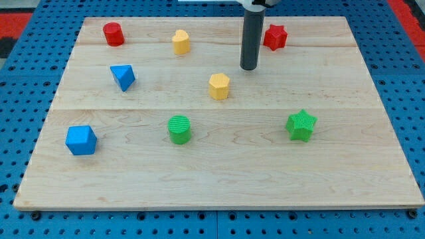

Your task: Place the yellow hexagon in between the yellow heart and the red star

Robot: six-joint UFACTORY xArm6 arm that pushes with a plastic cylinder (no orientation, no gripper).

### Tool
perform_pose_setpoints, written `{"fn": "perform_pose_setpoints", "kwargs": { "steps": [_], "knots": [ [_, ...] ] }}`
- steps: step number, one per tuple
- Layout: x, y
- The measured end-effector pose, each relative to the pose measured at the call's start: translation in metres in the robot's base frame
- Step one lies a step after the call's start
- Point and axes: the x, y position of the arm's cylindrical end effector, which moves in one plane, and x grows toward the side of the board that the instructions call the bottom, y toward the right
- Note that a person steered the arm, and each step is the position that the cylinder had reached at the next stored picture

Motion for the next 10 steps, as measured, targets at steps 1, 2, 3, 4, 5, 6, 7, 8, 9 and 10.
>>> {"fn": "perform_pose_setpoints", "kwargs": {
  "steps": [1, 2, 3, 4, 5, 6, 7, 8, 9, 10],
  "knots": [
    [0.022, -0.041],
    [0.020, -0.104],
    [0.008, -0.109],
    [-0.010, -0.120],
    [-0.049, -0.152],
    [-0.055, -0.143],
    [-0.029, -0.147],
    [-0.016, -0.122],
    [-0.011, -0.072],
    [0.015, 0.007]
  ]
}}
